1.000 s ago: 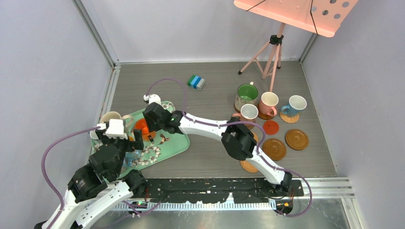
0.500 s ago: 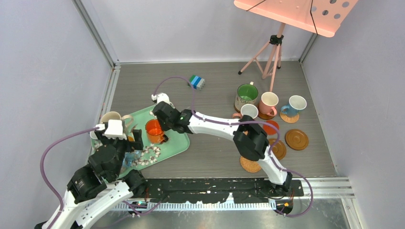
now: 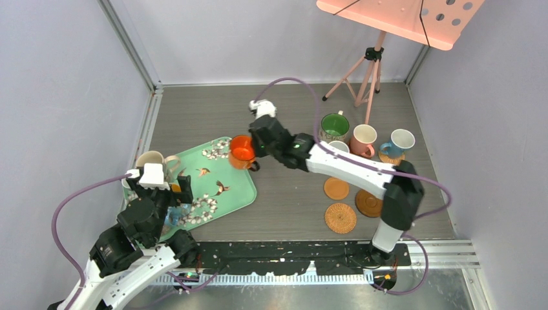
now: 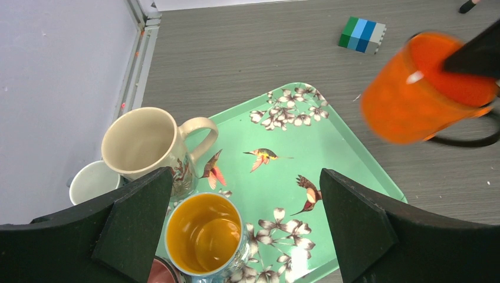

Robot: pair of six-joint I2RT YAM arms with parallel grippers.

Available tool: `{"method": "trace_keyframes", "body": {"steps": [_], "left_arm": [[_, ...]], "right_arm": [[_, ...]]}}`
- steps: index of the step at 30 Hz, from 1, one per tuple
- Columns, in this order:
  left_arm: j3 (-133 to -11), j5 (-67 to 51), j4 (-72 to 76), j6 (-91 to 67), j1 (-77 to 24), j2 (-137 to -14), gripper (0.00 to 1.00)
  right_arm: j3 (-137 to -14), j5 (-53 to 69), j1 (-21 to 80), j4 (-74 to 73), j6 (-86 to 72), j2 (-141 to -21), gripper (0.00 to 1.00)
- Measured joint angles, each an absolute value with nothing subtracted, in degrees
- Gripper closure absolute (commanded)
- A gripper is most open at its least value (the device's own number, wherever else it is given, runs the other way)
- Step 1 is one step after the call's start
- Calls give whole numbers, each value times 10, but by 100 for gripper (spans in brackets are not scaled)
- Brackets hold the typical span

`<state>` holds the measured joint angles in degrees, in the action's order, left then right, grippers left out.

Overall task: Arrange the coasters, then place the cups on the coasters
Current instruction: Pick up the cup from the tray, then place the cup on the coaster.

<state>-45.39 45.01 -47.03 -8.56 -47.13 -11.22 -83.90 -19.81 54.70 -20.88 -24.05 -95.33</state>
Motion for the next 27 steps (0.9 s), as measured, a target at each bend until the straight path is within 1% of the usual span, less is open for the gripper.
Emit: {"method": "trace_keyframes", "body": {"steps": [8,11,14,18,21,27], "left_arm": [[-454,449,-470,-86,-471,-113,1],[-454,449,-470,-86,-471,-114,1],[-454,448,-470,-86,-471,-117,1],[-454,445,-470,-86,-471,-120,1],[-454,443,-470,-86,-471,-122,1],[-454,437,-470,-86,-471,-124,1]], "right_arm": [[-719,-259,446,-250,-244,-727,95],[-712,-288,397,-308,-250,-656,95],[-712,-333,372,-355,-256,-600,95],[-712,-378,350,-413,-262,-547,95],[-712,-402,316,-448,-269,-527,95],[-679,-419,215,-496,-284,-500,95]]}}
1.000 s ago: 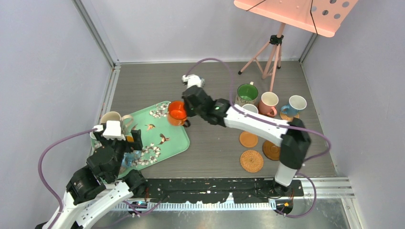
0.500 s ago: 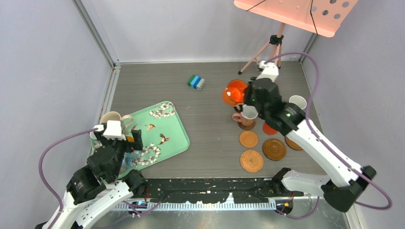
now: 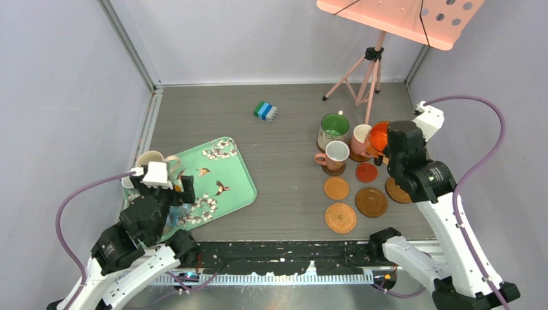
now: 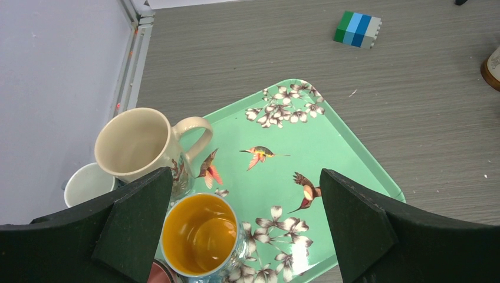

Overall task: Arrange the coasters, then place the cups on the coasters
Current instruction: Place the cup on the coaster.

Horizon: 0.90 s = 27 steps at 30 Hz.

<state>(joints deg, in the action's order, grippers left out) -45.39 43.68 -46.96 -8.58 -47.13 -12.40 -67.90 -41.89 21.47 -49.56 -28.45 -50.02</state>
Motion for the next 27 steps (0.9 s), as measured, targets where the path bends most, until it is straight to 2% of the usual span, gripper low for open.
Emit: {"method": "trace_keyframes", "body": {"steps": [6,15,20,27], "left_arm": [[-454,431,-470,-86,-471,-128,1],[-454,423,-469,-86,-471,-132,1],[-454,422,-470,-86,-471,-137,1],[-454,419,-469,-86,-471,-152,1]], "right_arm": [[-637,-419,103,-524,-282,-460,95],[-546,-369,-128,-492,-260,-429,95],[-490,-346,-194,-462,-272,-435,95],[-430,-347,-235,-418,-318,-435,95]]}}
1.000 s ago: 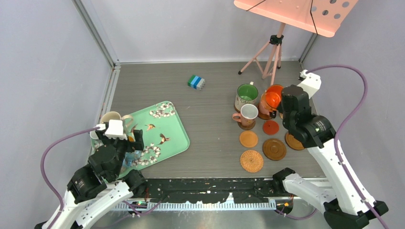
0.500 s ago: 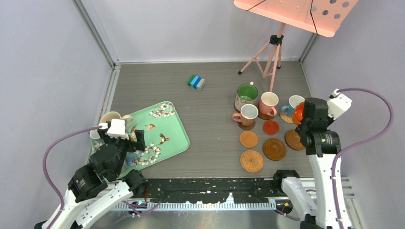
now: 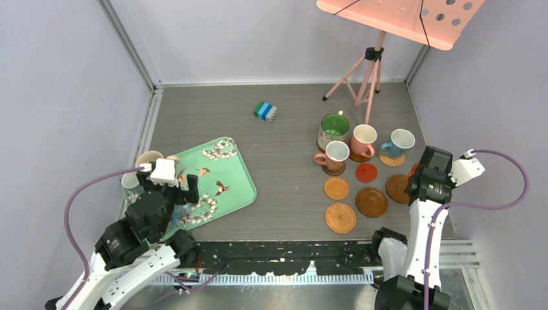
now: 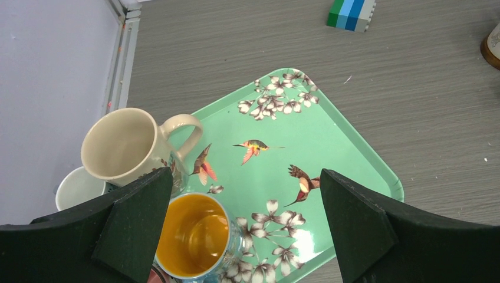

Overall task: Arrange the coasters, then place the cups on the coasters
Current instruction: Place the cup on the coaster.

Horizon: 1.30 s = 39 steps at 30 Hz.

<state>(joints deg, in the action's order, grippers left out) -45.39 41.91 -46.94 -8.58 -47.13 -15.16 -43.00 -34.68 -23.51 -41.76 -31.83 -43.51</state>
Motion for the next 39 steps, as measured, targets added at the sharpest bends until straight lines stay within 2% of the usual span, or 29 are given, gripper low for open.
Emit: {"method": "trace_keyframes", "body": {"steps": [12,18,31,39], "left_arm": [[-454,413,-470,-86,-471,-163,1],[-454,413,-470,-86,-471,-163,1],[-454,413,-470,-86,-471,-163,1],[-454,413,-470,-86,-471,-163,1]], "right_arm": [[-366,-328,-242,-365,-370,-457,95],[-365,-316,-242,-364,-379,-516,95],[-354,-288,-242,-326,-368,-548,95],[-354,-285,-242,-315,-361,-570,90]]}}
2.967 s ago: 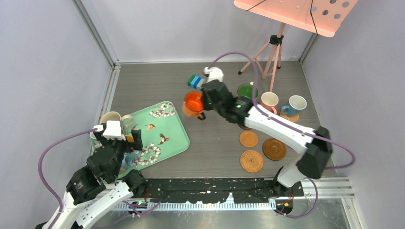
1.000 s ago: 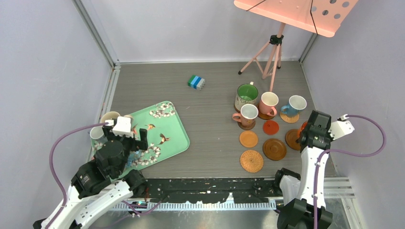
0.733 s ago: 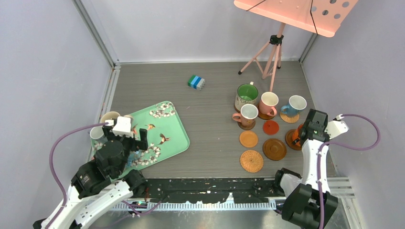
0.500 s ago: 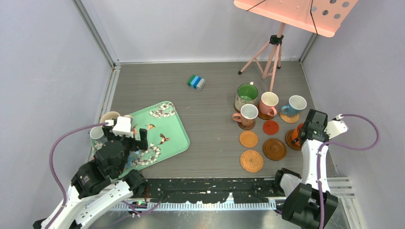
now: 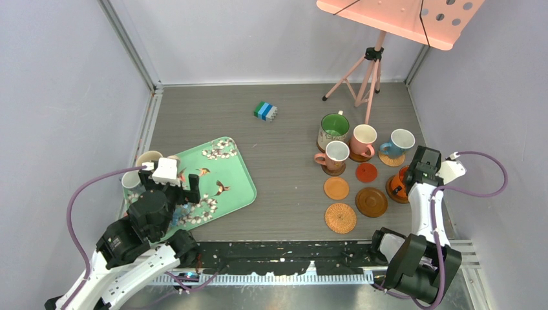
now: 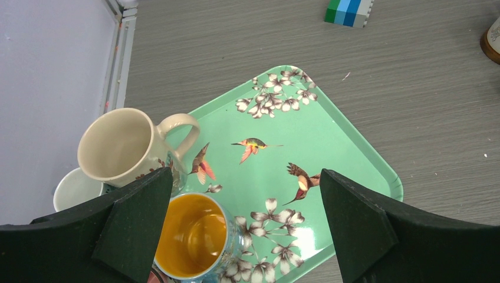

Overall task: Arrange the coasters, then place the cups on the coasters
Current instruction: Place the cup on the coaster.

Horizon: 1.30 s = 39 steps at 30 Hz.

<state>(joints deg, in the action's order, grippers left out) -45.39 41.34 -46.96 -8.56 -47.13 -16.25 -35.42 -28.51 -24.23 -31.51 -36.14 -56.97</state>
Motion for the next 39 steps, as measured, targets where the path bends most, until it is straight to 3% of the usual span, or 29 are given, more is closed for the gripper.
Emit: {"method": "trace_keyframes", "body": {"steps": [10,18,22,33,39], "left_arm": [[-454,413,-470,-86,-471,-163,1],[-454,413,-470,-86,-471,-163,1],[-454,414,-470,-86,-471,-163,1],[-454,431,-470,-85,-471,-164,1],[-456,457,-476,-94,-471,-189,1]], "right_arm": [[-354,-285,-242,-312,-361,-581,77],[-371,-284,-242,-317,-361,-581,54],[-389,-270,-242,-318,-351,-565,47],[-491,-140,-209,-323,-285,-495,47],[-569,-103,-20,-313,-256,-500,48]]}}
